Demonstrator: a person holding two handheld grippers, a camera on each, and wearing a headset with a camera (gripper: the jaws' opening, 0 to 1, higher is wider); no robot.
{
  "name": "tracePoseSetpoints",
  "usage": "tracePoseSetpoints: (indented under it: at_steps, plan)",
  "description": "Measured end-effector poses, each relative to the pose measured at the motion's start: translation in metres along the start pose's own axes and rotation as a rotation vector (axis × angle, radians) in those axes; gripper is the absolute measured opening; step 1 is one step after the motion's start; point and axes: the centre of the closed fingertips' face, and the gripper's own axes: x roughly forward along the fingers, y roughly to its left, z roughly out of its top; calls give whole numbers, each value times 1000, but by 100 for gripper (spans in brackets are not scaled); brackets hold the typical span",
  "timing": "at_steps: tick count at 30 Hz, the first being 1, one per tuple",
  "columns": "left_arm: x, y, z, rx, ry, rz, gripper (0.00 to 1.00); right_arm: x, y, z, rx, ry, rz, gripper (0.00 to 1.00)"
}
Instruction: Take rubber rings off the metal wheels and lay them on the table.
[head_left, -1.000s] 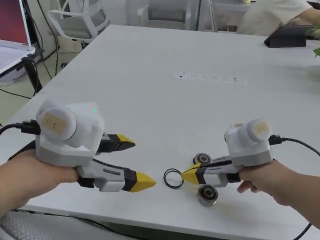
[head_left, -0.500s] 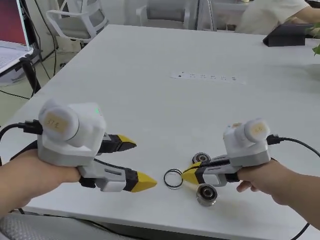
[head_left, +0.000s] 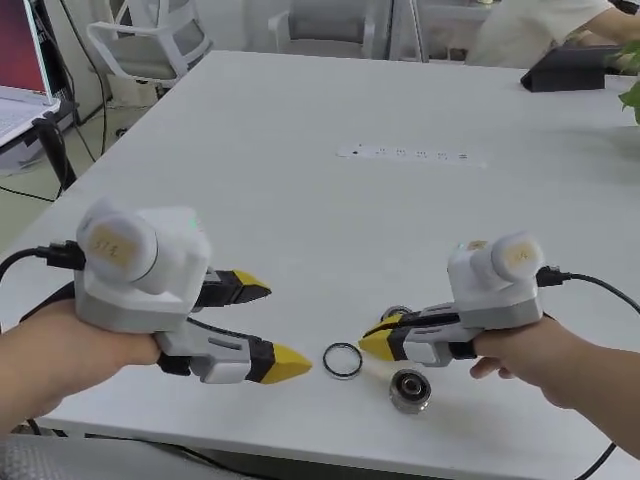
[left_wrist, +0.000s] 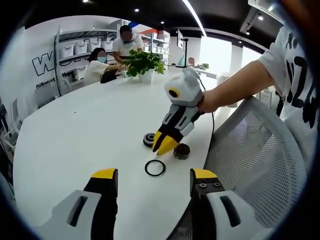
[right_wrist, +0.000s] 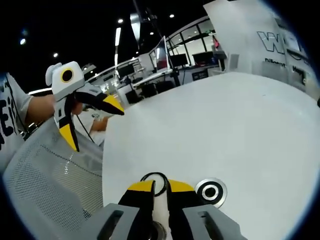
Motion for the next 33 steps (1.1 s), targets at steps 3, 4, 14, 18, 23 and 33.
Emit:
tracePoseSetpoints:
  at_steps: [3, 4, 14, 18, 23, 33]
  plan:
    - [2, 0, 2, 3, -1, -3, 55, -4, 0, 4, 0, -18, -4, 7]
    - [3, 0, 3, 3, -2, -4, 55, -6, 1, 6, 1, -26, -4, 7]
    - [15, -2, 11, 14, -5, -22, 55, -28, -3, 22, 25, -119, -25, 9]
    - [20, -1, 15, 19, -4, -26, 54, -37, -7, 23, 25, -135, -43, 10]
    - [27, 1, 21, 21, -8, -36, 54, -48, -15, 18, 37, -150, -71, 12]
    - [41, 0, 31, 37, -10, -51, 52, -62, -25, 13, 41, -163, -110, 15]
